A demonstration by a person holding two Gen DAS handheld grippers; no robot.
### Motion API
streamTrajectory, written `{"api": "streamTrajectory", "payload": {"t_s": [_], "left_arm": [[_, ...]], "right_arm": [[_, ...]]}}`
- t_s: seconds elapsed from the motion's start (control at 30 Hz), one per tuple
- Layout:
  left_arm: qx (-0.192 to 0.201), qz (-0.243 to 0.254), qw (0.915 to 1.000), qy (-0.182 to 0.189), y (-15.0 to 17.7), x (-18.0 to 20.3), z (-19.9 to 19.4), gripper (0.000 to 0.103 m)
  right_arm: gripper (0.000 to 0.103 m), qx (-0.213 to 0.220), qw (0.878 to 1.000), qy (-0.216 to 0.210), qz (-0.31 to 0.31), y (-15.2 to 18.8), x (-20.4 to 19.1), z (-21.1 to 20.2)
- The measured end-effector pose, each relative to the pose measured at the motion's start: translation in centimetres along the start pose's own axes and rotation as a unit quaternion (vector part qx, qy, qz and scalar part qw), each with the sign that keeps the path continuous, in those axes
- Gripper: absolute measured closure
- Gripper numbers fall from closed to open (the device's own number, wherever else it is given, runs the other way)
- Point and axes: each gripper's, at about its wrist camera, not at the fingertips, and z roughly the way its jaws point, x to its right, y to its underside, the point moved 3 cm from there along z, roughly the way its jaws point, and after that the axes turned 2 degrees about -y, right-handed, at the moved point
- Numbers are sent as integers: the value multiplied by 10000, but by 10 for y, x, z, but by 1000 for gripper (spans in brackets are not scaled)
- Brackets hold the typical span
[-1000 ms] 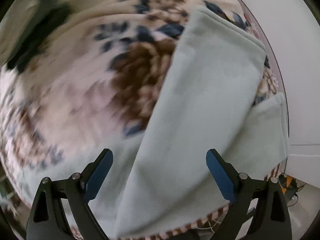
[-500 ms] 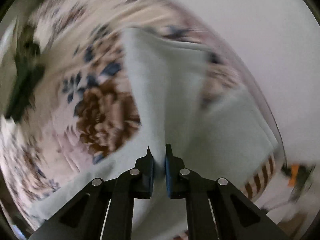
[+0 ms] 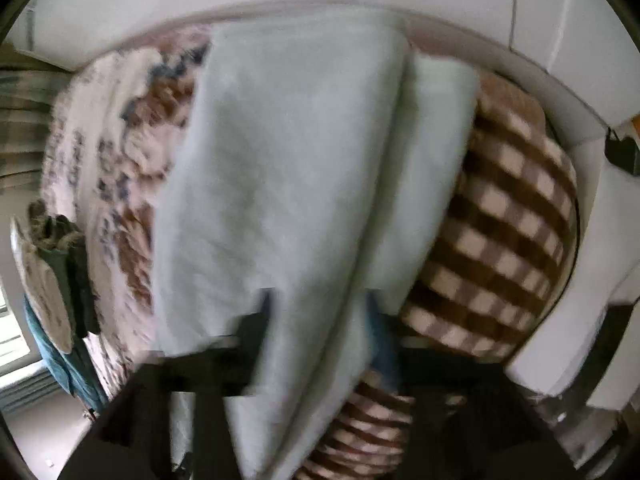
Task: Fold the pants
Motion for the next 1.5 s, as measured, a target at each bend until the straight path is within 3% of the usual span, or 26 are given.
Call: {"api": "streamTrajectory", "payload": {"t_s": [0.07,0.17,0.2,0.23,0.3,0.4,0.47,0.57,0.67,0.8,0.93,1.03,1.17,1.23,1.3,1.4,1.5], "left_arm": [[-44,-72,10000,-36,5,-3,2,24],[-70,-173,9998,-98,12,-6,4,24],[-87,-200,9997,-115,14,-6,6,24],[-111,-228,9996,-136,17,-7,8,24],[-155,-255,9994,-163,23,-9,11,24],[-154,-288,9993,-195,32,-10,12,24],[-149,-350,9991,-205,40,-18,11,24],[-195,-510,9983,-197,50,-36,14,24],[-244,-781,9965,-157,60,-59,9,24],[-89,-1424,9898,16,75,-110,-10,24],[87,-2272,9736,178,86,-183,-26,24],[148,-2811,9592,259,82,-233,-27,24],[192,-3462,9368,461,68,-287,-17,24],[213,-3511,9349,471,59,-303,-11,24],[101,-3402,9393,421,48,-310,3,24],[-326,-3525,9332,609,41,-321,36,24],[-366,-3569,9305,745,39,-324,53,27]], "right_arm": [[33,138,9998,-52,120,-10,2,0],[36,8,9997,-177,173,-25,-2,22],[65,-53,9999,-24,162,-29,3,25],[85,-44,9998,154,126,-29,3,29],[94,121,9992,352,-170,-29,-1,22],[95,508,9963,496,-485,-18,-12,-11],[95,584,9951,635,-473,-13,-5,-27],[94,194,9937,986,-495,-16,14,-7],[78,-476,9950,826,-309,-22,14,26],[44,-323,9983,455,-158,2,-2,1],[43,-726,9962,151,-454,68,-35,2],[43,-1427,9870,-142,-724,129,-62,31],[43,-2074,9745,-115,-849,201,-90,77],[43,-2215,9718,-113,-800,227,-98,93],[43,-2229,9712,-72,-837,249,-103,102],[43,-2270,9701,2,-861,270,-102,113],[43,-2263,9704,27,-841,285,-105,121]]}}
